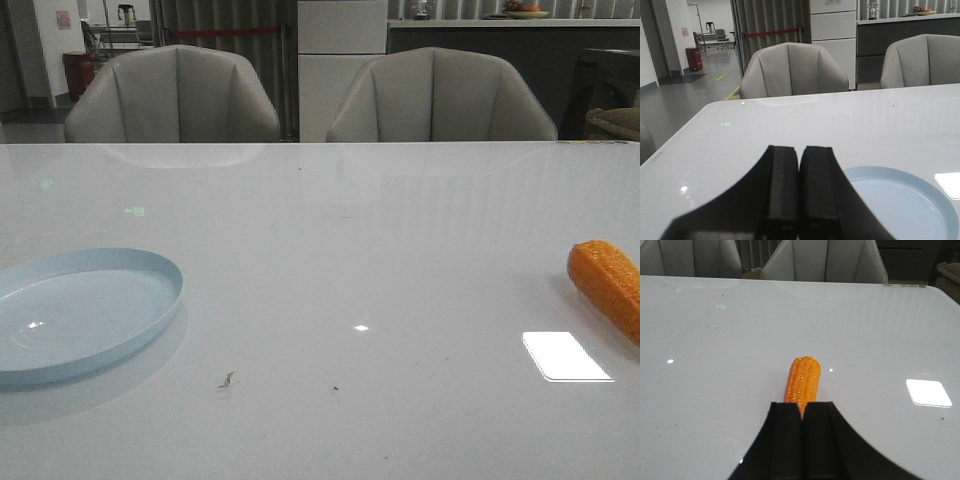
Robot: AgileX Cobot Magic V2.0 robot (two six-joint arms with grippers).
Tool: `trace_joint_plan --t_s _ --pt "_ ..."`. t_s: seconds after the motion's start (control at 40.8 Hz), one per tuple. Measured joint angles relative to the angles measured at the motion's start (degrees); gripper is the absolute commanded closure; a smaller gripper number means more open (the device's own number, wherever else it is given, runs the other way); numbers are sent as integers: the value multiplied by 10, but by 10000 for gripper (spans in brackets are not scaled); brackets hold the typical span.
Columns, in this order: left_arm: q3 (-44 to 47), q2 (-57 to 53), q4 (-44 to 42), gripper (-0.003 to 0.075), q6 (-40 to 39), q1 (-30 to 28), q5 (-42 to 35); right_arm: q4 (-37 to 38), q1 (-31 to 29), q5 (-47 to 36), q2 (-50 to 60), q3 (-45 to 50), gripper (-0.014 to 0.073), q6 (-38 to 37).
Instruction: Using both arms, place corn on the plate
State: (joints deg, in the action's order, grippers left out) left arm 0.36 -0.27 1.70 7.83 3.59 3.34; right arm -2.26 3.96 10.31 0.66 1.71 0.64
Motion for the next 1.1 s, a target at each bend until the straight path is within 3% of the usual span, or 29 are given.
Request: trace_joint_plan --t_s 1.104 --pt "0 0 0 634 0 0 -15 0 0 -36 0 0 568 -1"
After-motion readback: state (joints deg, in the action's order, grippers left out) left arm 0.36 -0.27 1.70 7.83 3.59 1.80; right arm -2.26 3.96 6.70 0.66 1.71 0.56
